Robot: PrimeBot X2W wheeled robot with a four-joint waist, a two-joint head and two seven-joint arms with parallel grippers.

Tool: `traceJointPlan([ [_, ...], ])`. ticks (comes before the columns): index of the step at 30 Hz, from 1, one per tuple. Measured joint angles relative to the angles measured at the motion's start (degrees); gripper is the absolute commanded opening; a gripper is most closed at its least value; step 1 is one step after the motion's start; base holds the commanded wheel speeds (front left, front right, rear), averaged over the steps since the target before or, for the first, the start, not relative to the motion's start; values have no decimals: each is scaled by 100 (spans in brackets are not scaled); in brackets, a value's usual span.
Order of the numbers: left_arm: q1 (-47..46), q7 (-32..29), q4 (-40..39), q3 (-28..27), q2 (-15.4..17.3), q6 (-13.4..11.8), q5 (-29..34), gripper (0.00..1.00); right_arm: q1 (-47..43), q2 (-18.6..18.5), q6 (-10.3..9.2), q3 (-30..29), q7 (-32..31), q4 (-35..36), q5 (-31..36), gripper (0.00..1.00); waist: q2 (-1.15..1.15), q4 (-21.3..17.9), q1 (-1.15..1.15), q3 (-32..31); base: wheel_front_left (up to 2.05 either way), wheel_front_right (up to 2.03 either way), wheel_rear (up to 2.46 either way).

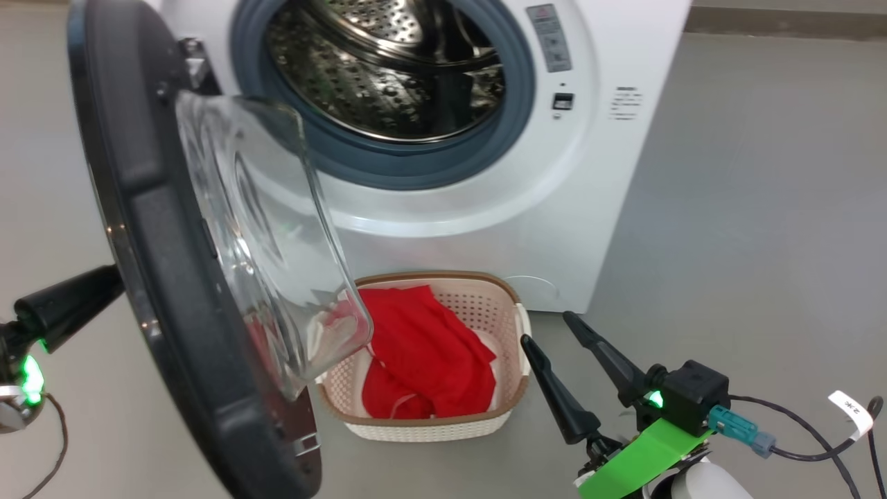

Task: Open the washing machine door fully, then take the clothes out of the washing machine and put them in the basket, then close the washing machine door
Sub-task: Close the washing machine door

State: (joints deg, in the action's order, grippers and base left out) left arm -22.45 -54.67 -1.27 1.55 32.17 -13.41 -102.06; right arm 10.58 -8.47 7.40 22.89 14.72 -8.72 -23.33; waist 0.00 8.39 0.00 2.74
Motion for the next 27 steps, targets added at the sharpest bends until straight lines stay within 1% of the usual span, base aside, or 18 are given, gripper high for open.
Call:
traceJointPlan([
  [7,-19,90,-36,-1,-154,65,11,0,0,3,0,-202,0,5,53,100,0,-330,0,37,0,0,0],
  [13,-46,151,-24,9,-220,115,30,0,1,-3,0,-323,0,15,159,100,0,-548,0,68,0,0,0],
  [23,-167,461,5,-10,-369,257,236,0,-1,5,0,-408,0,82,203,100,0,-980,0,124,0,0,0],
  [27,-262,578,56,-12,-437,259,287,0,-2,7,0,-482,0,116,210,100,0,-1156,0,154,0,0,0],
])
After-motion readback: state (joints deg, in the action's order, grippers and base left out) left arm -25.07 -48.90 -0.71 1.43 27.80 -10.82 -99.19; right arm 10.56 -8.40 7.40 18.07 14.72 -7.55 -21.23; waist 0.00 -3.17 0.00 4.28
